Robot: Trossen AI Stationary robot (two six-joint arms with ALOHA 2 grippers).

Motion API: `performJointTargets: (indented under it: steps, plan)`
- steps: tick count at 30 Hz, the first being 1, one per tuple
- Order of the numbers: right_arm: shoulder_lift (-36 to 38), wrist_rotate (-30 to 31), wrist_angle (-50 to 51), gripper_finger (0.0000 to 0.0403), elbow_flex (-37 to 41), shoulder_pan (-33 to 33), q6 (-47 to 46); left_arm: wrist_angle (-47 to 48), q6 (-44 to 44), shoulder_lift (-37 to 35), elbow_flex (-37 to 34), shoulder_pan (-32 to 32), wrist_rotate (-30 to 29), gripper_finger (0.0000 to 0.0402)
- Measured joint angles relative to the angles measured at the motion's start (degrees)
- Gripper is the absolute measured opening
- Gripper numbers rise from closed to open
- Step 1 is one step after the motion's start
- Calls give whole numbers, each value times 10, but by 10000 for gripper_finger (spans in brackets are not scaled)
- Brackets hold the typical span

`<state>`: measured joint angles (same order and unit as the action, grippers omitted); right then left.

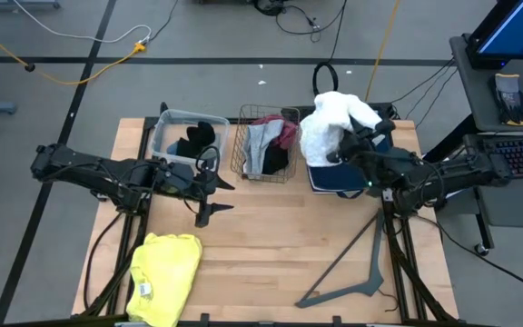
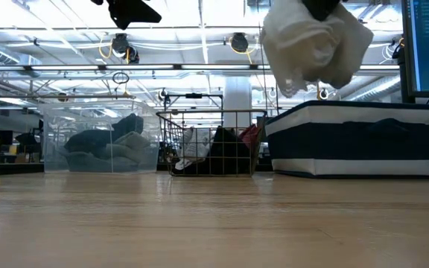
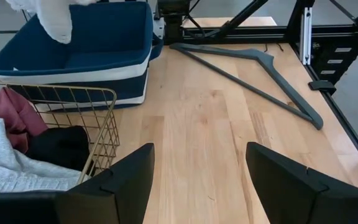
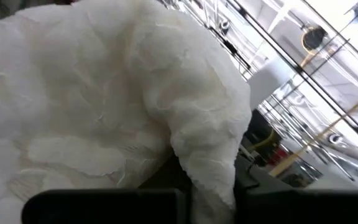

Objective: Pick & Place Cloths
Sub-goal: Put the white shirt into the blue laundry organizer

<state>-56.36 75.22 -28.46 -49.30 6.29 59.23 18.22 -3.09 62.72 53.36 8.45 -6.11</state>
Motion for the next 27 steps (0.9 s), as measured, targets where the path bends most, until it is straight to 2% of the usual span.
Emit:
performJointTargets:
  steps: [8, 18, 27]
  plan:
    - [0, 0, 19, 25, 39, -37, -30, 0, -1, 0, 0, 0, 0, 253]
    - [0, 32, 18, 25, 80, -73, -60, 0, -2, 0, 0, 0, 0, 253]
    - [0, 44, 101, 25, 83, -110, -130, 0, -5, 0, 0, 0, 1, 253]
